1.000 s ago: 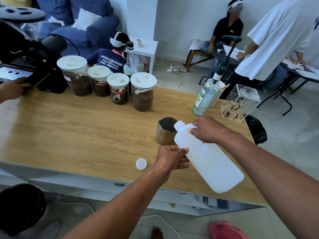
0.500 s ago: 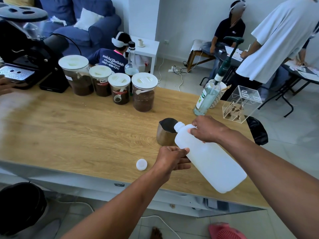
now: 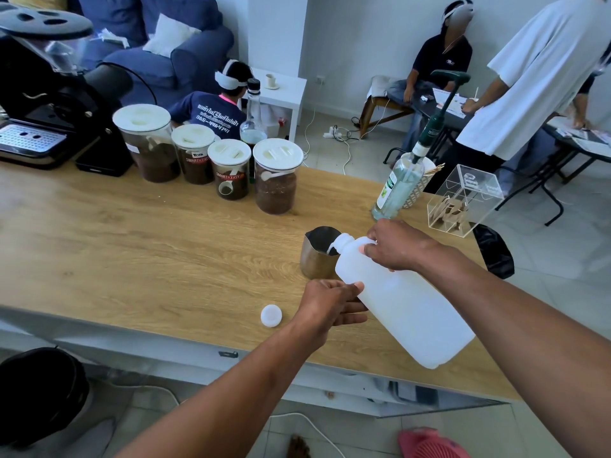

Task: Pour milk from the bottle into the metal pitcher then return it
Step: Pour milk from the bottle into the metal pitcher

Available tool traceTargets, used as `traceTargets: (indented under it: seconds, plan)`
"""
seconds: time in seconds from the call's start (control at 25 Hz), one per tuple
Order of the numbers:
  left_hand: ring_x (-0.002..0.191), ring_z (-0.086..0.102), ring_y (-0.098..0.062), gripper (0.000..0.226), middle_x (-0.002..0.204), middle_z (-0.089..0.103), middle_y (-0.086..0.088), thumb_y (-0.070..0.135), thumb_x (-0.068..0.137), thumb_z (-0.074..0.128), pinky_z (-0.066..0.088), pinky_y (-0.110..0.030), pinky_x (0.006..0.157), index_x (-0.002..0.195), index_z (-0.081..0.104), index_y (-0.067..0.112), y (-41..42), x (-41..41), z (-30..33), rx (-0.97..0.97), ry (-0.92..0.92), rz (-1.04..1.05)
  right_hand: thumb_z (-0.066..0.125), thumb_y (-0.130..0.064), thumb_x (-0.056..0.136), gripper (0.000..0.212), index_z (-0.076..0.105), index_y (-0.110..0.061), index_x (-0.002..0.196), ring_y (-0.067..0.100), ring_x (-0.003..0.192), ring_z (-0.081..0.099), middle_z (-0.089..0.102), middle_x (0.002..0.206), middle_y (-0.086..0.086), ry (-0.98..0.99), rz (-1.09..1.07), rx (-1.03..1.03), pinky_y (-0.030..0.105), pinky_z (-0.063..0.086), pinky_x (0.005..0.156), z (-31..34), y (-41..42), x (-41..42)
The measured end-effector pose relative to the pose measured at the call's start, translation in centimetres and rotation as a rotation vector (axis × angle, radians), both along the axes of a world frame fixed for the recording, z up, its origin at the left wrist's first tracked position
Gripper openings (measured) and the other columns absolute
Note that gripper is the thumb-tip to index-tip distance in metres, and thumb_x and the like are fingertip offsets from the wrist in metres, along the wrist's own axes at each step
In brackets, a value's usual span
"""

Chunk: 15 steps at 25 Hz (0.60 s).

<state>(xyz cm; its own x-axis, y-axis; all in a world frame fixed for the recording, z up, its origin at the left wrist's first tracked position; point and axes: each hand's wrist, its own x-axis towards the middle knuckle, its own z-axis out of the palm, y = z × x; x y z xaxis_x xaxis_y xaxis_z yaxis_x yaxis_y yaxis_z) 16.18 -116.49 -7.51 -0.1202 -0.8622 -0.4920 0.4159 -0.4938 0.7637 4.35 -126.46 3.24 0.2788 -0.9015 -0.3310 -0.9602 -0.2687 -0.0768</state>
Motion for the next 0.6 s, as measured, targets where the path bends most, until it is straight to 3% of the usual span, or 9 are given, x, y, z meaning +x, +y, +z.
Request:
traceTargets:
  seconds: [0.44, 0.6]
  plan:
    - [0.094, 0.08, -0.031, 0.026, 0.103, 0.08, -0.02, 0.015, 0.097, 0.07, 0.065, -0.045, 0.085, 0.111, 0.069, -0.007, -0.06, 0.5, -0.04, -0.005, 0.009, -0.001, 0.058, -0.031, 0.097, 0.028, 0.064, -0.009, 0.08, 0.025, 0.062, 0.06, 0.06, 0.065, 0.006, -0.014, 0.001, 0.006, 0.03, 0.044, 0.057, -0.22, -0.5, 0.38]
    - [0.094, 0.08, -0.031, 0.026, 0.104, 0.08, -0.019, 0.016, 0.097, 0.07, 0.065, -0.045, 0.084, 0.111, 0.07, -0.006, -0.08, 0.57, 0.01, -0.007, 0.01, -0.003, 0.058, -0.031, 0.096, 0.031, 0.057, -0.014, 0.07, 0.027, 0.064, 0.061, 0.058, 0.064, 0.005, -0.002, 0.008, 0.004, 0.03, 0.044, 0.057, -0.17, -0.6, 0.48]
